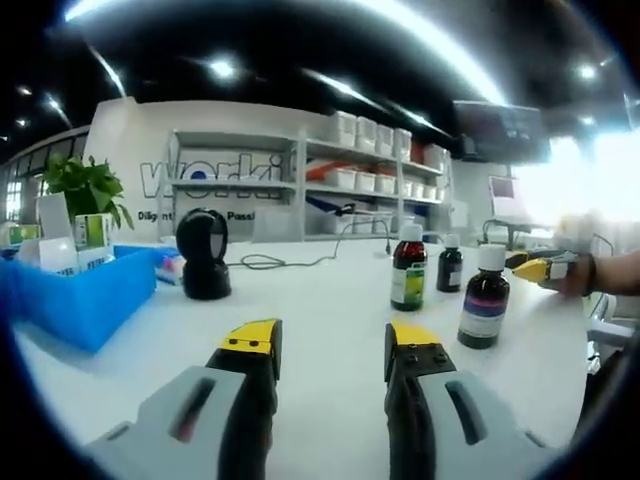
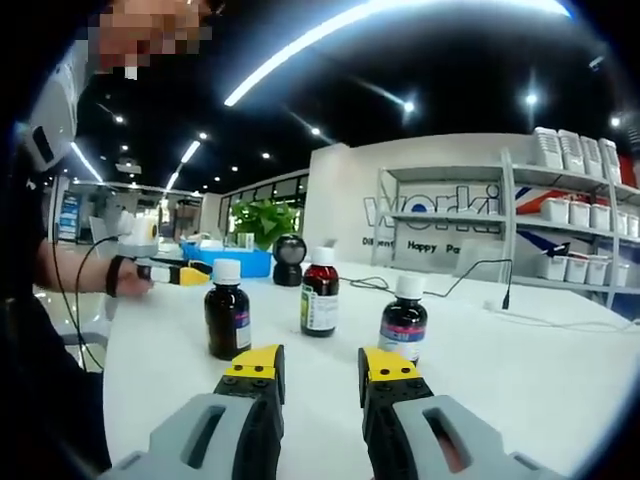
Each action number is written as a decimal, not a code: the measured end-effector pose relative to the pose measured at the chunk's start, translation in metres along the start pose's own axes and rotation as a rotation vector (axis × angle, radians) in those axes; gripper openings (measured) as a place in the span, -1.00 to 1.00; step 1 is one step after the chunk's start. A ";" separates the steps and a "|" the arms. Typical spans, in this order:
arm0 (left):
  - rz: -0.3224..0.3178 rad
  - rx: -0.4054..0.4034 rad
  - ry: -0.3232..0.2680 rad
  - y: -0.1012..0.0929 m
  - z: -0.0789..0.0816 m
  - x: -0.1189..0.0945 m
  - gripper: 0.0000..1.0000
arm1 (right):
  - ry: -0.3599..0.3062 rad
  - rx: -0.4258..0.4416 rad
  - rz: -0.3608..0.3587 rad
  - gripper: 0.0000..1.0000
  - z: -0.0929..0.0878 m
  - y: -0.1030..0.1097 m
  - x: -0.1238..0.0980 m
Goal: Rotate the medicine bottle to make it face forward pick up the medicine bottle inspect the drug traceability code place the medicine on the table
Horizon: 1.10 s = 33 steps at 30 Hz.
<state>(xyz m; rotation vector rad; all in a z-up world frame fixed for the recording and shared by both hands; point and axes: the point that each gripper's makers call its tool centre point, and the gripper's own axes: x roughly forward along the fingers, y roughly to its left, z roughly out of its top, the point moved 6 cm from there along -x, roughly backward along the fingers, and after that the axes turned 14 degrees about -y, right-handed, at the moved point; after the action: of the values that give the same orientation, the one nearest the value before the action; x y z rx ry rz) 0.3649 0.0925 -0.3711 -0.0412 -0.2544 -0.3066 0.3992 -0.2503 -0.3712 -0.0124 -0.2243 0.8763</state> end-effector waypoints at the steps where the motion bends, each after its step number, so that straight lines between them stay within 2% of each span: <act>1: 0.001 -0.003 -0.006 0.000 0.001 -0.001 -0.37 | 0.007 0.002 0.015 -0.50 0.000 0.002 0.001; 5: 0.004 0.006 -0.012 0.000 0.001 -0.001 -0.39 | 0.027 0.050 0.080 -0.49 0.003 0.006 0.004; 10: -0.001 0.005 -0.003 0.000 -0.001 0.001 -0.39 | 0.025 0.100 0.193 -0.51 0.019 0.009 0.016; 16: -0.013 0.017 -0.005 -0.002 -0.001 0.001 -0.40 | 0.063 0.055 0.370 -0.45 0.029 0.022 0.037; 22: -0.031 0.037 0.007 -0.006 -0.003 0.001 -0.42 | 0.091 0.029 0.486 -0.29 0.023 0.041 0.055; 33: -0.060 0.027 0.003 -0.010 -0.002 0.001 -0.44 | 0.115 0.051 0.619 -0.25 0.012 0.056 0.080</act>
<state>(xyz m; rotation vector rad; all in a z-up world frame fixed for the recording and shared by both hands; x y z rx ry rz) 0.3632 0.0829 -0.3728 -0.0064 -0.2567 -0.3629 0.4037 -0.1543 -0.3496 -0.0888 -0.0873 1.4933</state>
